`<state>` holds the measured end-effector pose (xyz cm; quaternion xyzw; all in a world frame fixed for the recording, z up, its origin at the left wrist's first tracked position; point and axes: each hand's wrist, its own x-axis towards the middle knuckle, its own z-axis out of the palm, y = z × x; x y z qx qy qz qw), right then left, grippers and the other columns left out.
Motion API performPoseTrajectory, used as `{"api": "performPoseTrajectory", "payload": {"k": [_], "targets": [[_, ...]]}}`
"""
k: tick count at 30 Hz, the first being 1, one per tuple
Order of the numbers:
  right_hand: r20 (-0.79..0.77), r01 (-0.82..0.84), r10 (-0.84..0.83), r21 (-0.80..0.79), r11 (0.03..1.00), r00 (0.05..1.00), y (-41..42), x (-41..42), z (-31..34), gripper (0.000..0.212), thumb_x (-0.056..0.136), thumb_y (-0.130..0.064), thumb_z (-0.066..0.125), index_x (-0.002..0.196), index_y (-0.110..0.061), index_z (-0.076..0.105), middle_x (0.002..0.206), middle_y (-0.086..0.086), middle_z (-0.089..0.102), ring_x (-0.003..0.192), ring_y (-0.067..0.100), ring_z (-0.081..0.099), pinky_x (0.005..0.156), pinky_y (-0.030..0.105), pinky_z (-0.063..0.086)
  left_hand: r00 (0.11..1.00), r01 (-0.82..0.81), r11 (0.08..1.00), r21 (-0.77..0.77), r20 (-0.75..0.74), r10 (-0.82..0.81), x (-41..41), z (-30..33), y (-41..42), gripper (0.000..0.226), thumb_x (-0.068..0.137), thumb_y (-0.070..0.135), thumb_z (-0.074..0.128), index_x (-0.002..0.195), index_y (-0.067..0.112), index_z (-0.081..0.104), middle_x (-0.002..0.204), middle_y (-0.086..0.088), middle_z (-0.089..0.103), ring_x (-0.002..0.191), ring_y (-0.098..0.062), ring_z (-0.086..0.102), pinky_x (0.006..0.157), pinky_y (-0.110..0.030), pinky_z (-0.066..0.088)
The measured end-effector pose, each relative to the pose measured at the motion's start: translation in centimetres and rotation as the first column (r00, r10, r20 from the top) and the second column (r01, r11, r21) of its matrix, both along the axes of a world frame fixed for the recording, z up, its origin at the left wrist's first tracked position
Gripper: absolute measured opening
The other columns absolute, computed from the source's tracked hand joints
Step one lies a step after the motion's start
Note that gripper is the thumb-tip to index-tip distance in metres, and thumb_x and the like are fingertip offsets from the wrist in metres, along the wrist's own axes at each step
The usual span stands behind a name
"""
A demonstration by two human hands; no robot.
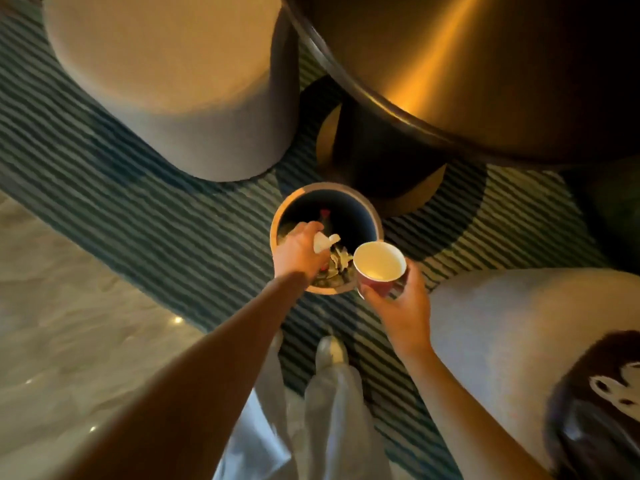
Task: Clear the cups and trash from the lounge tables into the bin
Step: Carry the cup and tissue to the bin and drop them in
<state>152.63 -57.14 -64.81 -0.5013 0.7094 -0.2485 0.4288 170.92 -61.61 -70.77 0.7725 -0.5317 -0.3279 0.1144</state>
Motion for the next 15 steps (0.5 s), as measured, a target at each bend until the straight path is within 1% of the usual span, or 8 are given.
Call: {"api": "performPoseTrajectory", "payload": {"k": [2,3,6,8,9,10,12,15], "targets": [[0.02,0.056,-0.056,0.007,0.998,0.998,-0.8,2.0,-2.5,0.073,0.067,-0.035,0.084,0.128,-0.026,0.045,0.122,-0.008,0.056,0.11,0.007,0.055,0.09,0.033,0.053,0.991,0.091,0.996,-0.012,0.1,-0.089,1.1,-2.3,-0.4,0.056,0.077,0.035,0.07,0.129,0.028,0.048,0.129,0.004,0.052,0.116,-0.019,0.051,0.087,-0.035,0.045],[0.021,0.066,-0.066,0.008,0.998,0.998,-1.1,3.0,-3.6,0.074,0.068,-0.036,0.083,0.13,-0.024,0.045,0.123,-0.007,0.056,0.112,0.008,0.055,0.092,0.034,0.052,0.979,0.139,0.99,-0.019,0.153,-0.134,1.8,-2.9,-0.2,0.058,0.077,0.034,0.071,0.13,0.025,0.048,0.13,0.002,0.051,0.118,-0.02,0.049,0.092,-0.036,0.045],[0.011,0.06,-0.059,-0.009,0.998,0.998,-1.9,5.6,-6.1,0.078,0.07,-0.037,0.082,0.133,-0.018,0.042,0.129,-0.001,0.053,0.117,0.011,0.052,0.097,0.033,0.049,0.932,0.238,0.971,-0.007,0.282,-0.227,4.2,-2.9,0.4,0.06,0.078,0.034,0.068,0.133,0.021,0.048,0.133,-0.002,0.049,0.123,-0.023,0.044,0.103,-0.04,0.037],[-0.038,0.076,-0.074,0.053,0.996,0.997,-2.4,7.1,-6.8,0.087,0.07,-0.036,0.08,0.141,-0.017,0.034,0.14,0.004,0.044,0.128,0.016,0.043,0.105,0.033,0.042,0.898,0.299,0.954,0.015,0.335,-0.286,5.7,-1.5,0.7,0.056,0.082,0.036,0.063,0.133,0.021,0.047,0.135,-0.003,0.049,0.125,-0.024,0.043,0.105,-0.042,0.034],[-0.085,0.08,-0.071,0.101,0.992,0.994,-2.4,7.7,-6.6,0.091,0.072,-0.037,0.077,0.145,-0.017,0.028,0.147,0.005,0.037,0.135,0.019,0.036,0.108,0.034,0.037,0.872,0.348,0.937,0.03,0.356,-0.335,6.4,-0.5,0.7,0.053,0.085,0.036,0.06,0.133,0.021,0.047,0.136,-0.003,0.049,0.126,-0.025,0.043,0.106,-0.043,0.033],[-0.146,0.07,-0.05,0.14,0.988,0.988,-2.3,8.1,-6.2,0.09,0.076,-0.038,0.073,0.147,-0.015,0.024,0.151,0.006,0.031,0.138,0.02,0.031,0.11,0.035,0.034,0.839,0.404,0.913,0.058,0.375,-0.395,7.0,0.7,0.7,0.051,0.087,0.037,0.058,0.134,0.021,0.046,0.137,-0.004,0.048,0.127,-0.025,0.042,0.107,-0.043,0.032],[-0.281,0.035,0.012,0.161,0.986,0.96,-1.6,8.3,-3.8,0.074,0.087,-0.036,0.063,0.147,-0.011,0.026,0.152,0.009,0.028,0.14,0.024,0.029,0.112,0.038,0.034,0.761,0.505,0.855,0.12,0.406,-0.506,7.8,3.7,0.2,0.05,0.091,0.04,0.054,0.135,0.019,0.044,0.139,-0.005,0.046,0.129,-0.026,0.04,0.108,-0.043,0.03],[-0.419,-0.005,0.048,0.103,0.995,0.907,0.9,7.1,2.4,0.048,0.095,-0.034,0.049,0.138,-0.013,0.042,0.142,0.01,0.04,0.131,0.024,0.038,0.105,0.037,0.04,0.669,0.594,0.789,0.157,0.448,-0.593,7.4,10.0,-0.1,0.049,0.093,0.041,0.048,0.136,0.018,0.043,0.139,-0.005,0.045,0.13,-0.026,0.04,0.107,-0.043,0.031]]}}
